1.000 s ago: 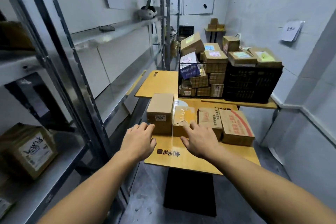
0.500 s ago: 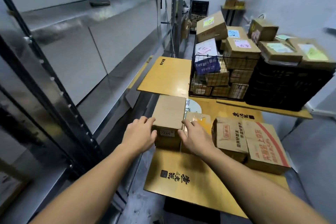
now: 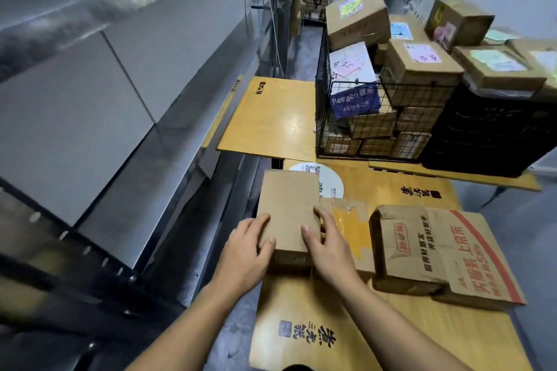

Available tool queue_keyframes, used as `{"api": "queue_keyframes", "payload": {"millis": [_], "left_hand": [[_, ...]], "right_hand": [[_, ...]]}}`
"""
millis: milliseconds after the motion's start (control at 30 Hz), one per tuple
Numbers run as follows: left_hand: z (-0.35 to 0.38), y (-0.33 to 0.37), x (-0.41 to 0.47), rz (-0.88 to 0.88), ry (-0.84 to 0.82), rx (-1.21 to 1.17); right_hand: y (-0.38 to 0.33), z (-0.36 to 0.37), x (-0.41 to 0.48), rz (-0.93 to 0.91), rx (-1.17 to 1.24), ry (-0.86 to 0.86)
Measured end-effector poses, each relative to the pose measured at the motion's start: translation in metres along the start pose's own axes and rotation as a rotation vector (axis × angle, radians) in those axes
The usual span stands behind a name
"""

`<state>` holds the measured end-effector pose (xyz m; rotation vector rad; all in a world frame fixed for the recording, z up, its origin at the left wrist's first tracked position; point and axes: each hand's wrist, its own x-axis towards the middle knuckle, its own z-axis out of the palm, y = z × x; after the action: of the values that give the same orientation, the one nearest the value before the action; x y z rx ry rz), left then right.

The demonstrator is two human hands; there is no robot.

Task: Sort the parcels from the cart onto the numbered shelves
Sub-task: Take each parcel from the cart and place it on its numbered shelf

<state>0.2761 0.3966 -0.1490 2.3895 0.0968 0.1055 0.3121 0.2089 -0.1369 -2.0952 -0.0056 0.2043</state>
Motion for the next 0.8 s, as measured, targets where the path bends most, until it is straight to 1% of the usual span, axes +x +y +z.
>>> {"api": "queue_keyframes", "payload": {"millis": [133, 200, 267, 333, 367, 433, 500, 533, 600, 667, 700, 767, 800], "left_hand": [[0.001, 0.014, -0.005, 0.074, 0.117, -0.146], [0.0, 0.025, -0.008, 0.099, 0.169, -0.283], [0.0, 0.037, -0.009, 0.066, 0.2, -0.484], [0.002, 0.046, -0.005, 0.003, 0.248, -0.602], [0.004, 0.051, -0.003, -0.04, 0.245, -0.63], [0.011, 0.06, 0.001, -0.101, 0.151, -0.72], [0.02, 0.071, 0.001, -0.121, 0.067, -0.852], [0.024, 0.076, -0.001, -0.123, 0.063, -0.89], [0.029, 0.087, -0.003, -0.083, 0.099, -0.877], [0.03, 0.096, -0.004, -0.039, 0.128, -0.804], [0.03, 0.099, -0.004, -0.03, 0.137, -0.765], [0.032, 0.104, -0.004, -0.018, 0.148, -0.674], [0.034, 0.107, -0.004, -0.016, 0.147, -0.624]], "right_hand": [[-0.002, -0.009, 0.001, 0.013, 0.142, 0.058], [-0.001, -0.02, -0.002, 0.008, 0.232, 0.07], [0.003, -0.034, -0.005, 0.008, 0.321, 0.07], [0.01, -0.047, -0.007, 0.011, 0.387, 0.071], [0.013, -0.053, -0.009, 0.011, 0.432, 0.064], [0.017, -0.063, -0.013, 0.019, 0.525, 0.028], [0.018, -0.069, -0.017, 0.034, 0.562, -0.015], [0.019, -0.071, -0.018, 0.039, 0.564, -0.029], [0.021, -0.074, -0.019, 0.031, 0.463, -0.036], [0.021, -0.08, -0.017, -0.019, 0.264, -0.02], [0.021, -0.083, -0.016, -0.043, 0.208, -0.007], [0.017, -0.087, -0.015, -0.066, 0.237, -0.016], [0.014, -0.088, -0.014, -0.068, 0.308, -0.036]]}}
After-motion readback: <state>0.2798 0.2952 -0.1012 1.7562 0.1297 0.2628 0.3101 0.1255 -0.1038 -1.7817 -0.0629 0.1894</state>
